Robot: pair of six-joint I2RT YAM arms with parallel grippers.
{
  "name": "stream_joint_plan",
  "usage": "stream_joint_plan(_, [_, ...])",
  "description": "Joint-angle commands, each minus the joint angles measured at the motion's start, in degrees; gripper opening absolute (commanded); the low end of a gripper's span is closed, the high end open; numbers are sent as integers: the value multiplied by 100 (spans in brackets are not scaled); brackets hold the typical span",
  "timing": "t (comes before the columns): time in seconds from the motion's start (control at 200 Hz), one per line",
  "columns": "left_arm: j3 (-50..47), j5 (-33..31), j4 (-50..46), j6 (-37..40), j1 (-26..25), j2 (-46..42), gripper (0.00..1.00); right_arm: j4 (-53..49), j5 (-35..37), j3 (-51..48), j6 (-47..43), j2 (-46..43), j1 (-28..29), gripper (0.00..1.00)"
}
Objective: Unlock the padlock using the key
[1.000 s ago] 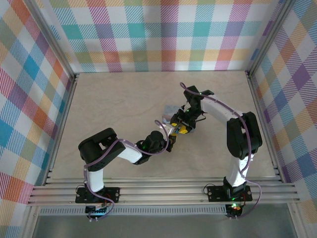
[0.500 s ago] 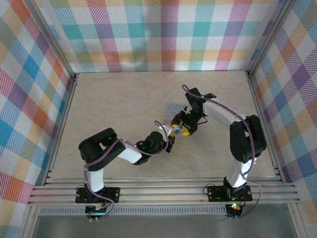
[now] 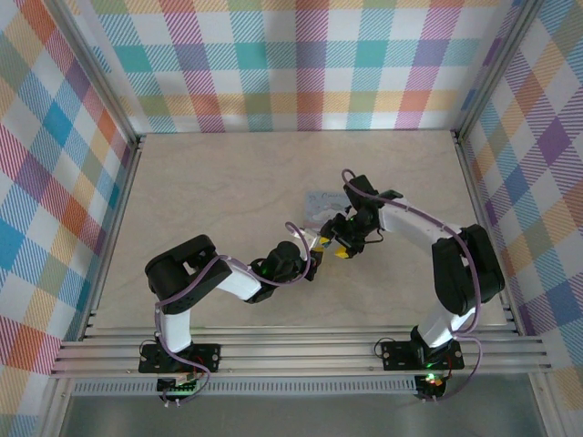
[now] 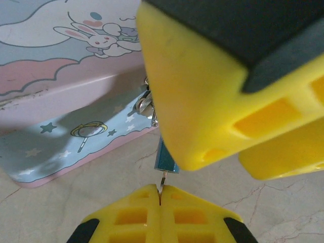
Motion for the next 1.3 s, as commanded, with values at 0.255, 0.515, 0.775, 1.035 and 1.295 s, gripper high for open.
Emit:
stream_joint_plan(0.255, [178, 103, -325, 304, 36, -166, 0, 271, 289, 167, 153, 213, 48, 49])
stream_joint_plan(0.515, [264, 111, -389, 268, 39, -203, 0, -147, 364, 472, -60, 544, 49, 41])
stream_joint_plan(0.775, [335, 143, -450, 299, 37, -262, 0, -241, 300, 465, -152, 670, 52, 40])
stream_joint_plan(1.035, [361, 113, -485, 297, 41, -346, 0, -253, 307, 417, -182, 711, 53, 23])
stream_joint_plan(1.295, [405, 145, -649, 227, 41, -429, 0, -125, 487, 229, -141, 487, 53, 0])
